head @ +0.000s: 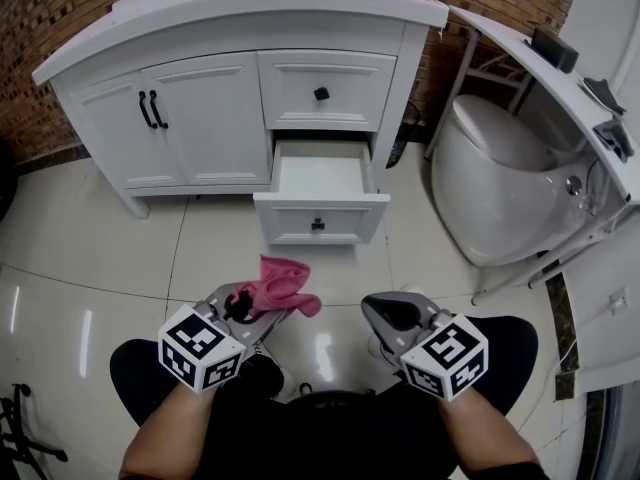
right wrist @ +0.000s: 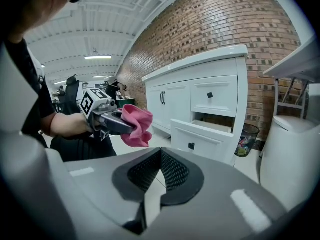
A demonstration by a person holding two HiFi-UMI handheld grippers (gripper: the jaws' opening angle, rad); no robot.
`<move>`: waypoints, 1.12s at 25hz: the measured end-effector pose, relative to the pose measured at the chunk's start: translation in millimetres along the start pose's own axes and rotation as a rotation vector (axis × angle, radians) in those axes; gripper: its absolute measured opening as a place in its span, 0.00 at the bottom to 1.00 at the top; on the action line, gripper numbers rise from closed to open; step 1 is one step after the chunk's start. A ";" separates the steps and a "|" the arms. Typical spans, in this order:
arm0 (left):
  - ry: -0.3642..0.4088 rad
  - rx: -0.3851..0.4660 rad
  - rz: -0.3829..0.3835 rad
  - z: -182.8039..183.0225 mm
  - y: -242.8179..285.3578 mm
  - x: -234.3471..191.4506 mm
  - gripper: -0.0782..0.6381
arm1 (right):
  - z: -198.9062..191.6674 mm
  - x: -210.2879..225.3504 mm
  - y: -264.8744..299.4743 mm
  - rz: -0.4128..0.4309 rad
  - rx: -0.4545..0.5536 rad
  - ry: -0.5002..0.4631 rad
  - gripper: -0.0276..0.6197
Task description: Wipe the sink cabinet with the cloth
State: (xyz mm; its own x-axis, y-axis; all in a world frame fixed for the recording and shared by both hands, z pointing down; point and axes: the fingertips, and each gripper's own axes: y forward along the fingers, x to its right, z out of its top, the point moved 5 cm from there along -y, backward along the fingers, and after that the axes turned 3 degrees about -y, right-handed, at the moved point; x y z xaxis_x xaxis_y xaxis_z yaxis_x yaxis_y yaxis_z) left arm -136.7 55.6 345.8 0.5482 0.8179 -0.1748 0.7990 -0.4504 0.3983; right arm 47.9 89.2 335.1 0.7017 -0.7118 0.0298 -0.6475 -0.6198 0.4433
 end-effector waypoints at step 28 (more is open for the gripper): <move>-0.010 0.006 0.004 -2.1 2.2 -0.8 0.25 | -9.9 -0.2 4.3 0.023 -0.027 0.009 0.05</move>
State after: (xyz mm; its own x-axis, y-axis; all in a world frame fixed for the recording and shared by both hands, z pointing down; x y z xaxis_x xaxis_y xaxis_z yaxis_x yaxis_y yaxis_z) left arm -135.9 54.7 348.7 0.5538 0.8124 -0.1826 0.7983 -0.4556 0.3940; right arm 47.9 89.9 345.9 0.6895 -0.7227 0.0486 -0.6556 -0.5941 0.4661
